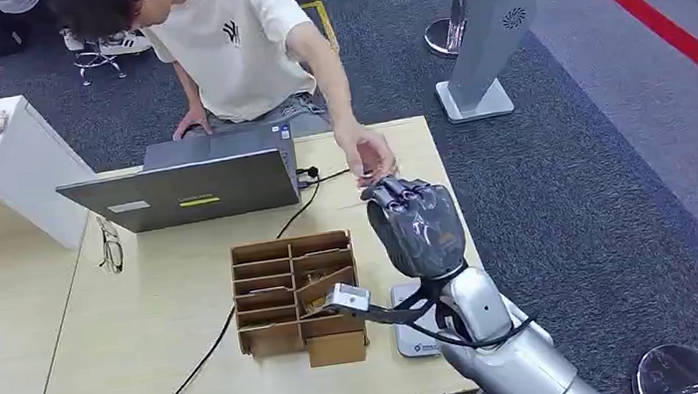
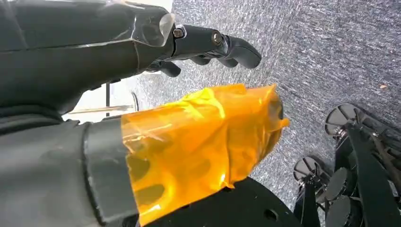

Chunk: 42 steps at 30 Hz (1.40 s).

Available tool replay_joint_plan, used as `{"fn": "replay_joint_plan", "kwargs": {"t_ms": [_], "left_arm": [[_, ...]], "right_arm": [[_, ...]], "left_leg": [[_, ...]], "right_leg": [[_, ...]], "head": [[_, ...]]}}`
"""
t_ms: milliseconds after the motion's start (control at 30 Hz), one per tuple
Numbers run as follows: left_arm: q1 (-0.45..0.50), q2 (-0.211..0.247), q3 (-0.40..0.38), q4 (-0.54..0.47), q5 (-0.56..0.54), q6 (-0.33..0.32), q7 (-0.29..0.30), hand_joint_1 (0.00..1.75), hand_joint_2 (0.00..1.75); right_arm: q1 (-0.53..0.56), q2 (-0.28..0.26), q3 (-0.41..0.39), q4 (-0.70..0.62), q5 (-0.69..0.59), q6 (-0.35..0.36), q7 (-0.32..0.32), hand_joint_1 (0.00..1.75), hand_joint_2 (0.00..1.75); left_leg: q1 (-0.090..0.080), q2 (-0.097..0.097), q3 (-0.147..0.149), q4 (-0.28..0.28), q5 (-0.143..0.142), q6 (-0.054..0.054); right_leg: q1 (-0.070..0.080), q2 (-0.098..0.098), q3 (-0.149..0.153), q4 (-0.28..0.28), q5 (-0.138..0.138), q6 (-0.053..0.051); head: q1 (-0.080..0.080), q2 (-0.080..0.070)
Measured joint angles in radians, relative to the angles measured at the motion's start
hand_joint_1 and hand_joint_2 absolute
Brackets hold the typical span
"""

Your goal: Pass the card to the sensor for recognition and then transmit it.

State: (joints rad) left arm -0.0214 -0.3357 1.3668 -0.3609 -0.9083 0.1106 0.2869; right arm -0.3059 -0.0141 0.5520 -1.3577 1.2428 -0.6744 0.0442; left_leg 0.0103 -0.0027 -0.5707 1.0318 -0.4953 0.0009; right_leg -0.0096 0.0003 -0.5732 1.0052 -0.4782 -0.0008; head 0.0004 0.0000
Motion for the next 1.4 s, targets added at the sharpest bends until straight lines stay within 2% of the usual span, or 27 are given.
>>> {"fn": "replay_joint_plan", "kwargs": {"t_ms": [300,533,767,933,1067,1400], "left_arm": [[0.0,-0.001,0.0,0.0,-0.002,0.0,0.0,0.0,0.0],[0.0,-0.002,0.001,0.0,0.005,0.016,-0.016,0.0,0.0],[0.0,-0.003,0.01,0.008,0.047,0.055,-0.056,0.0,0.0],[0.0,-0.003,0.013,0.027,0.072,0.072,-0.075,0.0,0.0],[0.0,-0.003,0.023,0.037,0.087,0.082,-0.083,0.0,0.0],[0.0,-0.003,0.029,0.045,0.106,0.082,-0.093,0.0,0.0]], "right_arm": [[0.018,0.002,-0.003,-0.017,-0.077,-0.001,-0.019,1.75,1.75],[0.063,0.01,-0.036,-0.053,-0.232,-0.01,-0.092,1.75,1.75],[0.132,0.035,-0.096,-0.135,-0.63,0.034,-0.237,1.75,1.75],[0.186,0.044,-0.141,-0.185,-0.829,0.071,-0.298,1.75,1.75],[0.233,0.044,-0.173,-0.214,-0.955,0.11,-0.323,1.75,1.75],[0.322,0.044,-0.211,-0.254,-1.223,0.206,-0.326,1.75,1.75]], "left_leg": [[0.0,0.0,0.0,0.0,0.0,0.0],[0.0,0.0,0.0,0.0,0.0,0.0],[0.0,-0.001,0.0,0.0,0.0,0.0],[0.0,-0.001,0.0,0.0,0.0,0.0],[0.0,-0.001,0.0,0.0,0.0,0.0],[0.0,-0.001,0.0,0.0,0.0,0.0]], "right_leg": [[0.0,0.0,0.0,0.0,0.0,0.0],[0.0,0.0,0.0,0.0,0.0,0.0],[0.0,0.0,0.0,0.0,0.0,0.0],[0.0,-0.001,0.0,0.0,0.0,0.0],[0.0,-0.001,0.0,0.0,0.0,0.0],[0.0,-0.001,0.0,0.0,0.0,0.0]], "head": [[0.0,0.0],[0.0,0.0],[0.0,0.0],[0.0,0.0],[0.0,0.0],[0.0,0.0]]}}
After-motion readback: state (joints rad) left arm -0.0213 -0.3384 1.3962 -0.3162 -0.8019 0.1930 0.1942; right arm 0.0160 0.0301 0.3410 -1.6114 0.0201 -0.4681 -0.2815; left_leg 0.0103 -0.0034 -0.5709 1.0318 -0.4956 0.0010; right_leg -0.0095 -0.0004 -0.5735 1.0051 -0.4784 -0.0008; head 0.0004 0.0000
